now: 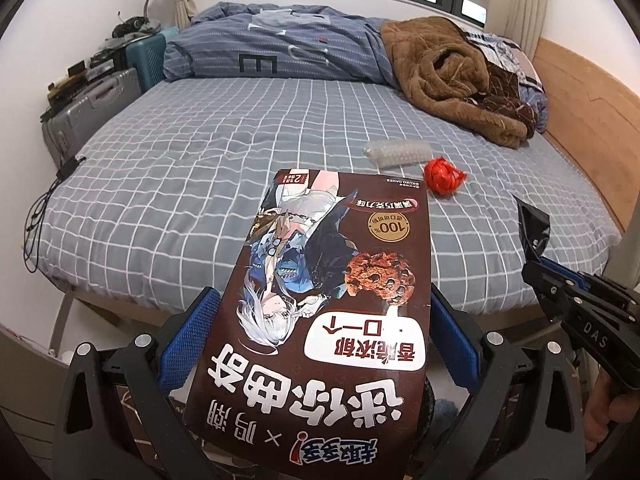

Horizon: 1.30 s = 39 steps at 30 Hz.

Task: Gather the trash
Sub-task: 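Carry the box in left tool and sachet in right tool toward the bin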

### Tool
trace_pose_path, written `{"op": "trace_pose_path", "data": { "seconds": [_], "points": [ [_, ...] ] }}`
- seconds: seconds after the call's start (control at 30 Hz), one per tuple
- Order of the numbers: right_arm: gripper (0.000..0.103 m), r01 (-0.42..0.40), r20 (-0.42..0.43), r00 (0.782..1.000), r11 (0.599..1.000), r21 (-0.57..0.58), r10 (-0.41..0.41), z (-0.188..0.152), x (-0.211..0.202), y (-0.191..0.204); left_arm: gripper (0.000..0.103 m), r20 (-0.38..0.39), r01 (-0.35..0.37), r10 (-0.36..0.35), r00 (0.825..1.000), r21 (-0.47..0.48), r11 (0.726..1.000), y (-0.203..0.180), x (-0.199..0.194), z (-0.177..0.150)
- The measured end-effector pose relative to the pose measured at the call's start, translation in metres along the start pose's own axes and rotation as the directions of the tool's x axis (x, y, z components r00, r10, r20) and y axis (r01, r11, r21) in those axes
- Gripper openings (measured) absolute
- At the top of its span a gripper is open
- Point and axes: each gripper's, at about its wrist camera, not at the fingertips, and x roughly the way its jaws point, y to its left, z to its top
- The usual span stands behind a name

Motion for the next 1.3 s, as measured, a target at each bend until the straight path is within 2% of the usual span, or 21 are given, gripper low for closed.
{"op": "trace_pose_path", "data": {
  "seconds": [0.33, 0.67, 1.0, 1.3],
  "points": [
    [0.017, -0.013, -0.043, 0.999, 1.000, 0.006, 0.013, -0.026, 0.007, 0.003, 0.096, -0.036, -0.018, 0.017, 0.999, -0.023, 1.000, 0.001, 0.005, -0.030],
    [0.017, 0.003, -0.121, 0.993, 1.000, -0.006, -0.004, -0.065, 0.030, 0.006, 0.096, -0.102, -0.008, 0.006, 0.995, -0.019, 1.000, -0.002, 0.029, -0.067],
    [0.017, 0.010, -0.197, 0.980, 1.000, -0.012, -0.012, -0.091, 0.062, 0.006, 0.096, -0.159, -0.021, 0.020, 0.987, -0.010, 1.000, 0.003, 0.057, -0.095],
    [0.017, 0.016, -0.280, 0.960, 1.000, -0.020, -0.021, -0.115, 0.099, 0.008, 0.096, -0.231, -0.040, 0.035, 0.972, -0.019, 0.999, 0.014, 0.089, -0.120]
  ]
}}
